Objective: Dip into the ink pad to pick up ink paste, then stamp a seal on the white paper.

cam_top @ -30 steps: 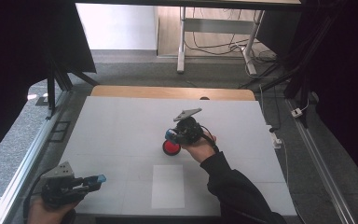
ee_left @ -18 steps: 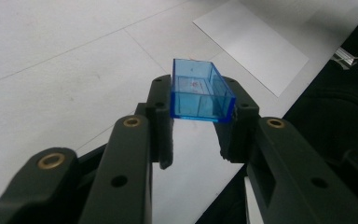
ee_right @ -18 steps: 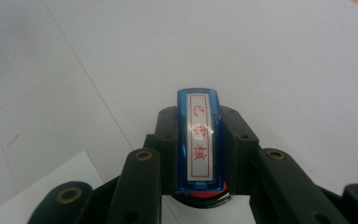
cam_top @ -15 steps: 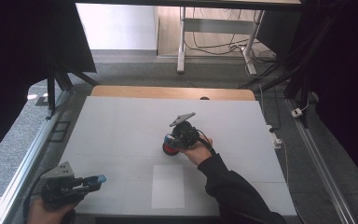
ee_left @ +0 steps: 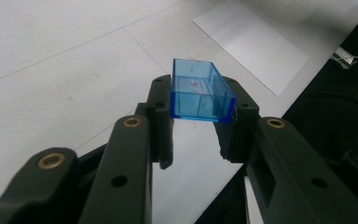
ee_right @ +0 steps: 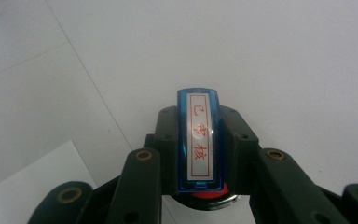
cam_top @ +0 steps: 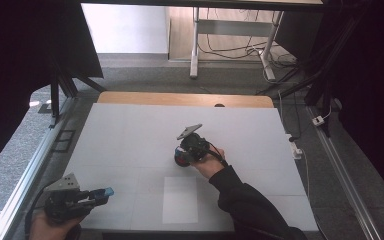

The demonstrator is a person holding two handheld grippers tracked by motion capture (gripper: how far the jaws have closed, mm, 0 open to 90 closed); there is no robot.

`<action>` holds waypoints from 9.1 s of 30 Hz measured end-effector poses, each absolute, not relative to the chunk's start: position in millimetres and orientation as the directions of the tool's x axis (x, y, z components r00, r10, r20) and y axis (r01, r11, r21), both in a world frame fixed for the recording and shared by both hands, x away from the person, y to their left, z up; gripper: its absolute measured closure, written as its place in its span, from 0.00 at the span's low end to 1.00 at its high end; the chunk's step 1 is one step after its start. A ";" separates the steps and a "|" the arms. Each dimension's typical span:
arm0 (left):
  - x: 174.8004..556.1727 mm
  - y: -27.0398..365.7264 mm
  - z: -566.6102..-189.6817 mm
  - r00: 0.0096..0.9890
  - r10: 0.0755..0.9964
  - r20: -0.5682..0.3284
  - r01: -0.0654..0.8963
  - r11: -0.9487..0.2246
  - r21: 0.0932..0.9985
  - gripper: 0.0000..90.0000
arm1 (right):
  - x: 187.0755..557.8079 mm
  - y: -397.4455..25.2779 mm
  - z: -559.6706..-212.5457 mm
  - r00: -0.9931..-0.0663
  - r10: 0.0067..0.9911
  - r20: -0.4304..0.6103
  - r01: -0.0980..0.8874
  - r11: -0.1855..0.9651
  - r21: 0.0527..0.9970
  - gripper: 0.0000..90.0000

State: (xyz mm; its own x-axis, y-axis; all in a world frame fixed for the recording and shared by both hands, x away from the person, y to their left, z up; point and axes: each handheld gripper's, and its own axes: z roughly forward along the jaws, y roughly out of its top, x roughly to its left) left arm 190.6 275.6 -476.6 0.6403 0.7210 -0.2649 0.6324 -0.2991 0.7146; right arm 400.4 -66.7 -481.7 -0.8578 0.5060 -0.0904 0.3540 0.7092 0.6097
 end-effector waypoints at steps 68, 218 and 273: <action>190.0 276.6 -476.6 0.638 0.721 -0.270 0.634 -0.292 0.716 0.76 | 405.5 -86.6 -475.0 -0.857 0.512 0.055 0.404 0.601 0.690 0.78; 190.5 277.5 -476.8 0.637 0.717 -0.281 0.639 -0.288 0.713 0.76 | 294.4 -92.4 -495.2 -0.943 0.332 -0.004 0.260 0.747 0.612 0.78; 190.8 276.6 -477.2 0.636 0.719 -0.282 0.643 -0.291 0.709 0.76 | 302.0 -95.9 -497.9 -0.933 0.353 0.069 0.318 0.720 0.617 0.78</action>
